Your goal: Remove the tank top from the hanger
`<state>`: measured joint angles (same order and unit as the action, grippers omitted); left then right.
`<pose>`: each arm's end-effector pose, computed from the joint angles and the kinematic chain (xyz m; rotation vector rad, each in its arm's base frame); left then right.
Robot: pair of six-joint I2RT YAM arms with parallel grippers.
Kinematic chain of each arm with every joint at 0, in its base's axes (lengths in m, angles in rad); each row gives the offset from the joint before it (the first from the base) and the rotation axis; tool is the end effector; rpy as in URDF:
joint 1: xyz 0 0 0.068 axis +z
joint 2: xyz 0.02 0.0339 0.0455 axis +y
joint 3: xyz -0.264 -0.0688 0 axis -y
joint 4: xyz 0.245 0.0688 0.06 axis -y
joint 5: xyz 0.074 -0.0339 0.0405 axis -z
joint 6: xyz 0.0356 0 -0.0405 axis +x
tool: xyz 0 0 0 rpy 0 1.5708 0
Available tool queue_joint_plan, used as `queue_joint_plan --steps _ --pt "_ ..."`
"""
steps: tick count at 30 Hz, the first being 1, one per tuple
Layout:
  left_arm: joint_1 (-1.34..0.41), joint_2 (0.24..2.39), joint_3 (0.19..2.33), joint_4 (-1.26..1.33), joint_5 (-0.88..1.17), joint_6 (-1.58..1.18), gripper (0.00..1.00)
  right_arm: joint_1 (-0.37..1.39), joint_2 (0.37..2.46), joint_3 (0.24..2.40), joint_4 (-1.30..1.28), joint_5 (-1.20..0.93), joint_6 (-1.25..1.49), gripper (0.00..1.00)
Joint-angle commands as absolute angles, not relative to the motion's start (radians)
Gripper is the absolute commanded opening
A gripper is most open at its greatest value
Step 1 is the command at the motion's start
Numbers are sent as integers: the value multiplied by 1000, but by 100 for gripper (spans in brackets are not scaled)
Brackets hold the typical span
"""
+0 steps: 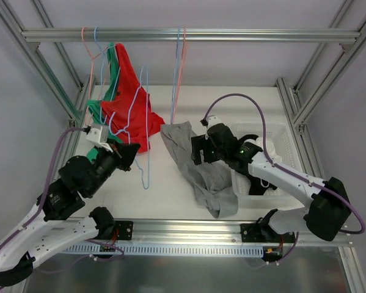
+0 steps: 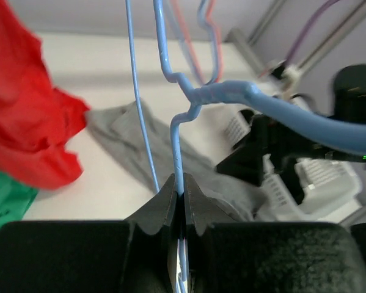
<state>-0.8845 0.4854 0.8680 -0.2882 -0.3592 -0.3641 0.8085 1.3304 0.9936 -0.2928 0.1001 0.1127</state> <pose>0.0719 -0.0681 0.3939 0.0965 1.5243 -0.7417 0.2074 0.2121 0.2811 -0.7055 2.1116 0.4034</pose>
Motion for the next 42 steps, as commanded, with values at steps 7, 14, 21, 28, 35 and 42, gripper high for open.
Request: queue_joint_plan --steps 7,14,21,28,35,42 --pt "-885 742 1111 -512 -563 -430 0 801 1027 1003 -376 278 103 99" --pt "-626 1121 1500 -609 -210 -347 0 799 806 988 -448 227 97 99" --pt "-505 1492 2016 -781 -3 -243 0 799 743 982 -489 190 78 99" --pt "-457 1670 2235 -799 89 -213 0 799 729 945 -489 178 66 100" --pt "-423 1802 2356 -808 104 -209 0 799 756 911 -479 156 60 99" --pt "-416 1887 2392 -808 136 -227 0 799 769 867 -440 123 75 99"
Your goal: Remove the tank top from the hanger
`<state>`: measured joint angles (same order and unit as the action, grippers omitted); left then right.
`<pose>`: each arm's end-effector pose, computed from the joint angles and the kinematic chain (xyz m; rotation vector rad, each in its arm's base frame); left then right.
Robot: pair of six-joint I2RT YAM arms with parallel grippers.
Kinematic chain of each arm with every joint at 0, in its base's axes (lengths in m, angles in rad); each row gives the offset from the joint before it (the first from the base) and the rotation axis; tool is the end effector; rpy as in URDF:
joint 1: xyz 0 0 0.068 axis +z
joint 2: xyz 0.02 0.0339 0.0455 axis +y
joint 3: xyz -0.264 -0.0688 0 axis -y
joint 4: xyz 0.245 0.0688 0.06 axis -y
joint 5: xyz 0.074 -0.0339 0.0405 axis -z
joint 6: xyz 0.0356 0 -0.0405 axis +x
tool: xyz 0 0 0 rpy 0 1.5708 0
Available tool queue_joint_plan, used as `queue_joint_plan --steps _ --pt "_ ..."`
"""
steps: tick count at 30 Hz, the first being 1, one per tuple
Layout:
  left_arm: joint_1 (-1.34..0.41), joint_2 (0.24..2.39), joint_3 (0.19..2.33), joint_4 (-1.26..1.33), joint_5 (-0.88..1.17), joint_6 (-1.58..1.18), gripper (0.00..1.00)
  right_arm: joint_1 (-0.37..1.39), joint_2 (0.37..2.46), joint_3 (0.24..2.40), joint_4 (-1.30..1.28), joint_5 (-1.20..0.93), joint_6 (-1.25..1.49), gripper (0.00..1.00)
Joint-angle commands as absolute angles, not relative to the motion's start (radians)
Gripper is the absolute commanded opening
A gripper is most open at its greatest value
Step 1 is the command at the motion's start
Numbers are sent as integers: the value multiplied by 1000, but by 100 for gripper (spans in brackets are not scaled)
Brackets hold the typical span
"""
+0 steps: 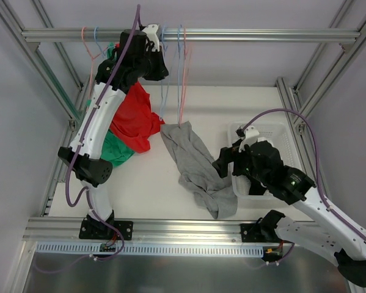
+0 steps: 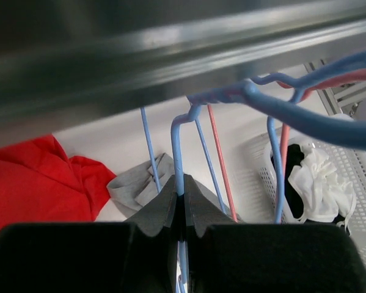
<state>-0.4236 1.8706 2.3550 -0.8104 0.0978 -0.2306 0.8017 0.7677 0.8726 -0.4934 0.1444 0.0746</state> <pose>0.3546 -0.1637 0.4979 0.2534 1.9146 -0.5344 0.1209 0.1175 0.3408 -0.6136 1.8829 0.4337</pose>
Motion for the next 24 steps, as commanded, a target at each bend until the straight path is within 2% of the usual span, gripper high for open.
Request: queue_joint_plan --steps 1,10,12,13,15,22,23,24 --pt "-416 1887 2382 -808 138 -229 0 799 770 859 -439 121 78 100" --pt "-416 1835 2266 -807 126 -236 0 799 819 816 -384 51 72 99" --pt "-417 1806 2243 -807 123 -242 6 799 854 815 -385 44 43 100" --pt "-419 1796 2240 -807 120 -242 15 799 885 815 -384 46 40 100" --pt "-420 1781 2233 -807 115 -242 21 799 913 811 -382 40 41 99" --pt "-419 1784 2286 -808 95 -235 24 799 968 804 -344 11 57 100" --pt "-417 1776 2272 -808 103 -238 26 801 966 804 -344 11 55 99" --pt "-419 1757 2258 -807 101 -239 33 801 965 801 -344 12 49 100"
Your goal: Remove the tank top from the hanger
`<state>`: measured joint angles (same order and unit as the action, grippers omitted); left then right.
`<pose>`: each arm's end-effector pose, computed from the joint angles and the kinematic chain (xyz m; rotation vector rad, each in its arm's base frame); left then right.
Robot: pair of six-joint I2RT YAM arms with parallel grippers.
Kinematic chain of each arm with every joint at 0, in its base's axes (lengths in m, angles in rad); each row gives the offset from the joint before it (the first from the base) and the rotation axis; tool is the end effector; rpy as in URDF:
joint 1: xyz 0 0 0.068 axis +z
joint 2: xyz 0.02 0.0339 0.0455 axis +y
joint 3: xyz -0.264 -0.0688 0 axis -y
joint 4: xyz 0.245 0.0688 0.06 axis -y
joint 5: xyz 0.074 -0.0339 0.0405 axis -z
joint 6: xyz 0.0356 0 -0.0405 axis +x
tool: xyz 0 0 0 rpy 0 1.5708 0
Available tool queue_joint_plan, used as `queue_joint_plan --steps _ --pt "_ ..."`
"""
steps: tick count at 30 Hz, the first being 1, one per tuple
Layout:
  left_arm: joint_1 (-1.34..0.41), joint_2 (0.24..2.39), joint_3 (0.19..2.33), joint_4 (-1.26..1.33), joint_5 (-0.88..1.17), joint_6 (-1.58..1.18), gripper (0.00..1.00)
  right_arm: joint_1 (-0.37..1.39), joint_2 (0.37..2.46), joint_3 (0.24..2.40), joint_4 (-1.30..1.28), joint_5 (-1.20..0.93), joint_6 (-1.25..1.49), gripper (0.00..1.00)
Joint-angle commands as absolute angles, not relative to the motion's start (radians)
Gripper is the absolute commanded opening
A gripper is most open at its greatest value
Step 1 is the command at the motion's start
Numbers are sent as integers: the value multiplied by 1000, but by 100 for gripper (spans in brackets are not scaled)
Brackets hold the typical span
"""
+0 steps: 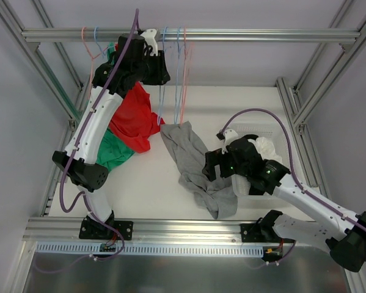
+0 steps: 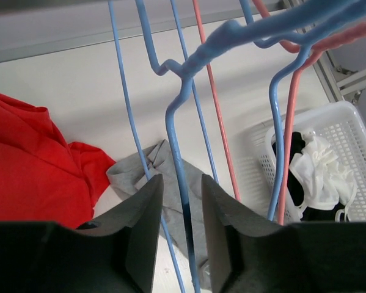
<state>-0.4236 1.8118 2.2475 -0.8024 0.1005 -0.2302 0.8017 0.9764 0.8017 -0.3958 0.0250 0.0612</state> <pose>0.3467 -0.1603 0.4884 0.2582 1.9557 -0.5289 0.1509 0.1547 0.2895 -0.7747 2.0369 0.4733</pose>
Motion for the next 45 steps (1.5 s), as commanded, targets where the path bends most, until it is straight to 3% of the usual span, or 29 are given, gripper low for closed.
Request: queue_joint_plan --steps 1,3,5,6,14,23,25,26,29,30,37,40,45 --pt "-419 1746 2246 -807 98 -239 39 801 968 801 -342 12 45 100" --pt "-419 1697 2200 -807 65 -239 56 801 992 804 -342 -50 20 99" --pt "-419 1652 2140 -805 29 -239 65 801 1023 808 -347 -93 -27 100" --pt "-417 1602 2116 -805 19 -241 98 801 1061 811 -351 -101 -37 100" --pt "-417 1243 1723 -789 -127 -302 99 819 1397 896 -304 125 -38 100" --pt "-419 758 1344 -781 -233 -305 99 822 1771 1061 -269 150 -31 98" --pt "-419 710 1293 -782 -236 -292 99 825 1789 1058 -240 111 -26 85" --pt "-419 674 1278 -781 -233 -285 99 827 1795 1057 -230 92 -26 57" --pt "-419 625 1206 -779 -241 -258 99 834 1773 1052 -212 60 -23 19" --pt "-417 589 1183 -775 -251 -250 99 836 1731 1054 -212 60 -23 0" --pt "-419 384 884 -707 -374 -264 99 821 1360 1126 -364 155 -8 0" --pt "-417 312 821 -680 -347 -284 99 801 1231 1254 -510 236 -20 0" --pt "-417 302 822 -678 -356 -276 99 721 1193 1593 -731 336 -109 0"
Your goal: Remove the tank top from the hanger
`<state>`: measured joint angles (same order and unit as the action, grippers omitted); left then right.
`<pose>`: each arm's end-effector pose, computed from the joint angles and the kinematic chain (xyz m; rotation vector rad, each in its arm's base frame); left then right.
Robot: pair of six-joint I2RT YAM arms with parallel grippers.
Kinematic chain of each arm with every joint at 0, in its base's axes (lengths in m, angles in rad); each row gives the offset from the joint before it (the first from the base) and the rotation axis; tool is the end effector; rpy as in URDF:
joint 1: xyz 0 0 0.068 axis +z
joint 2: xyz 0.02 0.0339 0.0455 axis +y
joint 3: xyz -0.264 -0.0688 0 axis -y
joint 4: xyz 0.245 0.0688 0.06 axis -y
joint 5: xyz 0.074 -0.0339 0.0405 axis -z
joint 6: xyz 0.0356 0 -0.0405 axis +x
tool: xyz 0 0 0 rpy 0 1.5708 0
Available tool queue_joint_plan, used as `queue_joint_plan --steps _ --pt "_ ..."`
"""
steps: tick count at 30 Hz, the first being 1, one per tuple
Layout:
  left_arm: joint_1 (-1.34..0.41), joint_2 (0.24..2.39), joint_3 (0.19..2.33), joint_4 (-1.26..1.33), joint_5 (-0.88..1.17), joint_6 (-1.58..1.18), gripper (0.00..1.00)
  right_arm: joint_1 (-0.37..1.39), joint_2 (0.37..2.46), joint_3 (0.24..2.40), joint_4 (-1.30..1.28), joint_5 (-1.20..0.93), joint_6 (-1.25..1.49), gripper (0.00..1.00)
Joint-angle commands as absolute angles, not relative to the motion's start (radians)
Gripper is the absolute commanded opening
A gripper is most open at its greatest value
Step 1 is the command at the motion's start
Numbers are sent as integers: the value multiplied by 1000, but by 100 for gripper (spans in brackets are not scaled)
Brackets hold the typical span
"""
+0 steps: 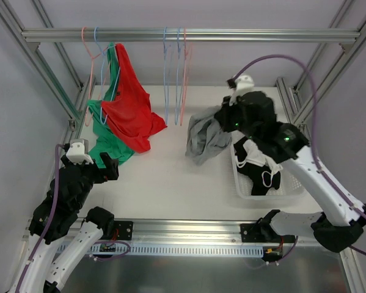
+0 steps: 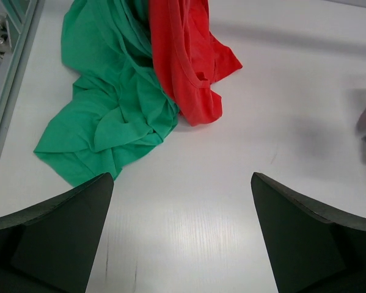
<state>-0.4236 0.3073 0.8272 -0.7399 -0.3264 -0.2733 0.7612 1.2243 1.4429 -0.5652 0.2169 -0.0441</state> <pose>0.0560 -0.0127 0.3436 -0.0998 1.7810 -0.2100 0.1927 0.1730 0.4366 -0.6151 1.8173 0.2762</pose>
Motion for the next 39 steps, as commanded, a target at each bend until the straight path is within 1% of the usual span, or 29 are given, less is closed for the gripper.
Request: queue_joint_plan --steps 1,3,6,8,11,12,13,16,17,19,20,22,24,26,28,29,32,33,36,39 --pt "-419 302 821 -678 -347 -273 99 681 1193 1638 -777 342 -124 0" --pt "-419 301 821 -677 -342 -275 99 614 1207 1768 -819 359 -167 0" --pt "-419 293 818 -678 -344 -273 99 520 1209 1859 -853 393 -222 0" --pt "-419 285 818 -676 -341 -273 99 473 1195 1859 -853 376 -236 0" --pt "-419 273 816 -676 -345 -275 99 394 1154 1768 -838 381 -239 1" --pt "-419 270 815 -678 -347 -276 99 341 1122 1722 -803 349 -230 0" --pt "-417 268 815 -677 -345 -278 99 319 1105 1606 -775 287 -206 0" --pt "-417 273 815 -675 -342 -278 99 262 1030 1401 -657 267 -178 0" --pt "-417 278 813 -675 -339 -276 99 244 1010 1264 -628 249 -146 0" --pt "-419 279 813 -673 -334 -276 99 192 953 1125 -549 197 -100 0" --pt "-417 279 813 -673 -334 -276 99 178 937 1001 -525 187 -56 0" --pt "-419 276 813 -673 -334 -276 99 137 920 895 -480 190 -12 0" --pt "-417 276 816 -673 -334 -278 99 77 943 789 -451 189 42 0" --pt "-417 282 825 -673 -337 -279 99 28 1020 752 -436 141 60 0" --pt "-419 311 842 -675 -351 -282 99 17 1096 764 -436 115 58 0" --pt "-417 325 877 -678 -351 -282 99 15 1174 775 -437 115 57 0" --pt "-417 417 963 -695 -315 -288 99 17 1285 811 -433 103 83 0" --pt "-419 446 1047 -718 -301 -294 99 15 1340 811 -419 109 112 0" --pt "-419 563 1241 -767 -281 -298 99 14 1400 793 -371 153 175 0" --pt "-419 658 1399 -790 -290 -278 99 15 1395 758 -321 199 310 0"
